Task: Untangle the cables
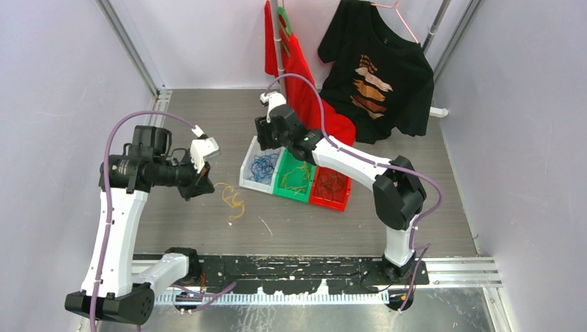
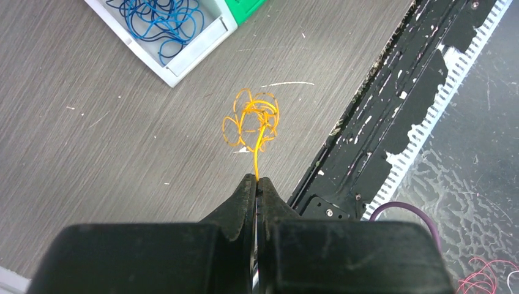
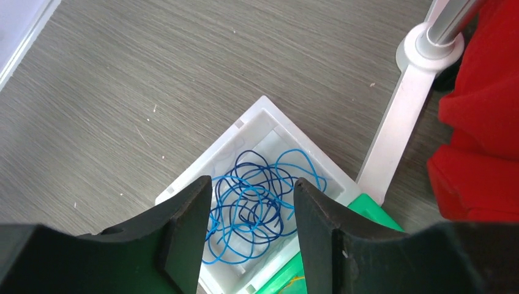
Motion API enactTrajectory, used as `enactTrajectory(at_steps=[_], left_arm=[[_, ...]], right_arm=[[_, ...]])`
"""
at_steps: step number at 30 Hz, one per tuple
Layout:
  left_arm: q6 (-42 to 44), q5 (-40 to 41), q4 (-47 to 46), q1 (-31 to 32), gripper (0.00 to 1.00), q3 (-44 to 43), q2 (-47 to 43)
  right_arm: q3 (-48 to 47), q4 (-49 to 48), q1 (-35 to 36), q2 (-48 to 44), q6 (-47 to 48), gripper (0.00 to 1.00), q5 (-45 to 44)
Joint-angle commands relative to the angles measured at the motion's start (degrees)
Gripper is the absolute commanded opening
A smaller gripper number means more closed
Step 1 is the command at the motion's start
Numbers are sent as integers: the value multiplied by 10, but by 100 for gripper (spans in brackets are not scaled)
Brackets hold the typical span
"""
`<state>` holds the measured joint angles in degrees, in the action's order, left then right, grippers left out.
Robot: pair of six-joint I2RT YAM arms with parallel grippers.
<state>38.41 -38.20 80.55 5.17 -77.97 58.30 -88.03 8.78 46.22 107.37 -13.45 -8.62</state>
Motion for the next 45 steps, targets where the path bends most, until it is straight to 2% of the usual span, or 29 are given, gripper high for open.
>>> enactTrajectory(at_steps=[1,4,8,12,14,22,28,32,36,45], left_arm=[[-26,-24,-34,8,0,-10,-4],[-66,-25,-70,34,0,-17,12],[-106,1,-115,101,0,-40,57],[-127,36,-163,151,0,-67,109],[-131,49,-182,170,0,-90,150],[-126,115,-242,238,0,-211,308],[-107,197,-329,257,0,-244,386],[-122,194,-330,274,0,-256,432],[-132,192,-350,299,0,-227,456],[-157,242,-370,337,1,-195,529]], right_arm=[[20,-26,-7,-40,-21,56,26],[47,-51,-11,-90,-19,59,32],[99,-74,-17,-176,-10,64,26],[225,-177,-32,-293,-4,65,14],[266,-189,-39,-349,-7,66,-1],[368,-178,-48,-485,-11,65,-129],[404,-164,-53,-528,-14,65,-158],[414,-162,-58,-535,-15,65,-174],[422,-162,-61,-539,-18,65,-187],[443,-147,-73,-566,-24,64,-213]])
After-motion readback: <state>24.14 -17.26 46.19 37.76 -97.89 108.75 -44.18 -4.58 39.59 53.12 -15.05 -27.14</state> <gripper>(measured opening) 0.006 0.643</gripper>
